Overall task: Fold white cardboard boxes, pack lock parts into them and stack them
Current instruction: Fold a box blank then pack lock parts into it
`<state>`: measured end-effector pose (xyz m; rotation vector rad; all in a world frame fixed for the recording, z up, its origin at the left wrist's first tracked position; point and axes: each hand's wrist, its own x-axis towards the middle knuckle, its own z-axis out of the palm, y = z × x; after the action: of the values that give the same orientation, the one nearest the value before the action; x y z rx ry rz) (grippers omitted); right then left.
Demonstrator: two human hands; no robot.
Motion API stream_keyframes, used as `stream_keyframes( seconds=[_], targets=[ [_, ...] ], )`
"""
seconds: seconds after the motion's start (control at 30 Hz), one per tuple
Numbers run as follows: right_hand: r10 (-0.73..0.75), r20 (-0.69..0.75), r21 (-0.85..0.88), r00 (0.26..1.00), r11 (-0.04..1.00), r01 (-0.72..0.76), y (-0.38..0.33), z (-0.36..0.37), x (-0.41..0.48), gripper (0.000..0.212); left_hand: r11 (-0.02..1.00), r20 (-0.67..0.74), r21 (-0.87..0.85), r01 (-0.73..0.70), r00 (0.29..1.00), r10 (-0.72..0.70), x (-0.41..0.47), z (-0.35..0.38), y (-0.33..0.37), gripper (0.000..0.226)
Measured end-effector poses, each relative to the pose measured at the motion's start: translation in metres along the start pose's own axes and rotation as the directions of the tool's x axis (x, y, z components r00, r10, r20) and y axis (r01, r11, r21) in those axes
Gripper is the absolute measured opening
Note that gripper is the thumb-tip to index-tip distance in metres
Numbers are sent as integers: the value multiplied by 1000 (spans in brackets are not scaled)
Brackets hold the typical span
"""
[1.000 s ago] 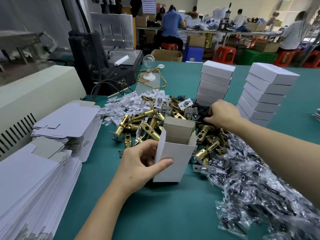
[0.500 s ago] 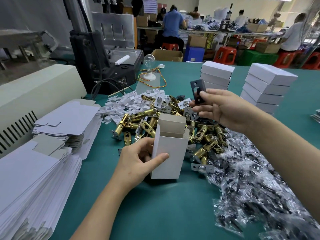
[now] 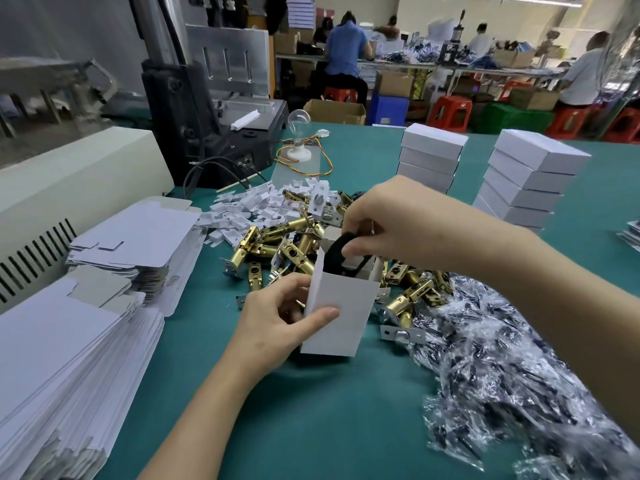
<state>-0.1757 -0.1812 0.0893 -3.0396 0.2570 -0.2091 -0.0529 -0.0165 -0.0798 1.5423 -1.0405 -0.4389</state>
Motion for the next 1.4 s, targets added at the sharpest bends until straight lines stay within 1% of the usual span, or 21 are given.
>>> stream_keyframes(
  seconds=[0.07, 0.17, 0.27, 0.33, 0.4, 0.43, 0.5, 0.57, 0.6, 0.63, 0.67, 0.73, 0.8, 0.9, 1.0, 1.07, 1.13, 1.2, 1.3, 1.4],
  targets=[
    [-23, 38, 8, 999, 1000, 23, -6, 6, 4, 15, 1000, 13, 4, -10, 1000, 10, 0, 0, -1, 47],
    [-33, 99, 111, 995, 994, 21, -11, 15, 10, 13, 1000, 29, 0, -8, 1000, 8, 0, -2, -2, 40],
    [-17, 144, 162, 989, 987, -7, -12, 25, 13, 15, 1000, 65, -7, 11, 998, -10, 1, -5, -3, 40],
    [9, 200, 160, 980, 986, -42, -12, 30, 12, 21, 1000, 90, -6, 19, 996, -18, 3, -6, -5, 44],
    [27, 242, 206, 970, 975, -79, -13, 32, 9, 23, 1000, 99, -4, 19, 995, -19, 4, -7, -7, 48],
    [24, 219, 224, 975, 972, -74, -14, 31, 7, 22, 1000, 99, -4, 17, 995, -16, 4, -8, -8, 49],
    [25, 88, 258, 996, 965, -47, -12, 24, 0, 17, 1000, 96, -7, 5, 995, -4, 4, -9, -10, 52],
    [116, -23, 384, 993, 918, -98, 2, 12, -8, 12, 1000, 96, -1, -4, 995, 5, 4, -10, -10, 57],
    [184, -59, 413, 981, 899, -144, 12, 7, -13, 12, 1000, 98, 4, -3, 995, 3, 4, -10, -11, 58],
    [244, -87, 392, 966, 900, -192, 25, 2, -17, 12, 1000, 101, 6, 1, 995, -2, 4, -10, -11, 59],
    [288, -100, 314, 952, 917, -245, 40, 0, -21, 12, 1000, 104, 8, 2, 995, -3, 4, -10, -11, 60],
    [352, -41, 106, 935, 932, -347, 67, 3, -30, 11, 1000, 111, 12, -4, 994, 3, 3, -8, -11, 58],
    [436, 39, -70, 899, 899, -432, 93, 14, -37, 13, 1000, 122, 3, 1, 993, -2, 3, -5, -11, 53],
    [569, 74, -200, 819, 813, -546, 130, 33, -45, 20, 1000, 146, -20, 14, 989, -11, 2, 0, -11, 47],
    [633, 129, -236, 763, 767, -597, 154, 52, -45, 27, 999, 152, -27, 23, 988, -19, 1, 1, -11, 46],
    [653, 185, -202, 735, 757, -621, 162, 59, -43, 31, 999, 148, -26, 30, 989, -26, 1, 0, -9, 48],
    [646, 243, -159, 724, 763, -627, 166, 61, -40, 32, 999, 147, -21, 36, 989, -32, 1, 0, -8, 47],
    [629, 292, -155, 720, 774, -614, 168, 58, -38, 34, 999, 147, -14, 38, 989, -35, 1, 0, -7, 46],
    [607, 331, -172, 722, 791, -587, 168, 55, -37, 19, 999, 140, -9, 40, 989, -38, 2, 0, -6, 46],
    [607, 354, -216, 711, 793, -569, 166, 59, -38, 17, 999, 140, -2, 40, 989, -40, 2, 1, -5, 48]
  ],
)
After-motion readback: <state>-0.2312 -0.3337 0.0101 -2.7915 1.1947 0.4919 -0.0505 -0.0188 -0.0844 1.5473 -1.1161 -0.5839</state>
